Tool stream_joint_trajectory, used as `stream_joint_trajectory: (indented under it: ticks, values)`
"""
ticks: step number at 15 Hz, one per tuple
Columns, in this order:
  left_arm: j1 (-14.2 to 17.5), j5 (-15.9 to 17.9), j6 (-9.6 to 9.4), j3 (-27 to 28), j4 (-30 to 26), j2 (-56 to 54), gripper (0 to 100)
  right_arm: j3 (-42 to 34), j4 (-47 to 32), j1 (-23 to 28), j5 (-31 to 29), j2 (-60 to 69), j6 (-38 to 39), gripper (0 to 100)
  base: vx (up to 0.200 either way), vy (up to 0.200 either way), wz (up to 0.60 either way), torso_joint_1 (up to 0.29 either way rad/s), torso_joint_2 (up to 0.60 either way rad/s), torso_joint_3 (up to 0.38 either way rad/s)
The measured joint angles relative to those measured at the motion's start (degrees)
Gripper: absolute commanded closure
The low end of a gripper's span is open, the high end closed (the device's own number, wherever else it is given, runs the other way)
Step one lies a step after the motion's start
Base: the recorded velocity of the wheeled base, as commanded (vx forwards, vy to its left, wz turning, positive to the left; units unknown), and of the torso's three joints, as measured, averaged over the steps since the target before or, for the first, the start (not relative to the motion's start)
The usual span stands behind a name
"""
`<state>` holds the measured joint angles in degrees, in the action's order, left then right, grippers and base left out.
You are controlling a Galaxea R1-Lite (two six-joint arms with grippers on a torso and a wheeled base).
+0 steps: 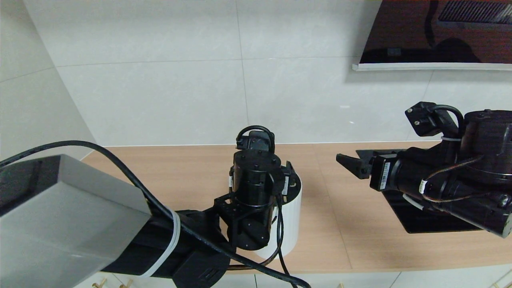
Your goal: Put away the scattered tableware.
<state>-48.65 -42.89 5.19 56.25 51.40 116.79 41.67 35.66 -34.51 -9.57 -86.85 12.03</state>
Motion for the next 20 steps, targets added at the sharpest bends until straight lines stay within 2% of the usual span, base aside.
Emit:
stream_joint_trajectory:
  ticks: [7,11,13,16,18,20]
  values:
    - [0.06,0.17,-0.51,-2.11,-0.02,-4.08,0,0.23,0.06,1.16,-1.1,0.68,-0.76,0,0.0,0.0,0.0,0.0,0.0,0.0]
    - [1.74,5.12,-2.35,-5.92,-0.05,-16.59,0,-1.04,0.15,4.41,-1.05,3.44,-6.49,0,0.0,0.0,0.0,0.0,0.0,0.0]
    - [3.97,9.34,-2.82,-8.46,-1.52,-25.25,0,-1.29,-0.02,6.07,-0.85,6.28,-6.84,0,0.0,0.0,0.0,0.0,0.0,0.0]
    - [10.31,16.02,-3.15,-14.98,-6.07,-39.41,0,-4.62,-0.07,9.29,-0.61,12.98,-6.92,0,0.0,0.0,0.0,0.0,0.0,0.0]
    - [14.26,18.26,-3.32,-19.68,-9.72,-48.18,0,-8.09,-0.18,11.34,-0.48,18.16,-7.72,0,0.0,0.0,0.0,0.0,0.0,0.0]
    - [17.81,19.21,-3.85,-24.05,-15.98,-58.6,0,-12.02,-0.84,13.19,-0.15,25.82,-8.53,0,0.0,0.0,0.0,0.0,0.0,0.0]
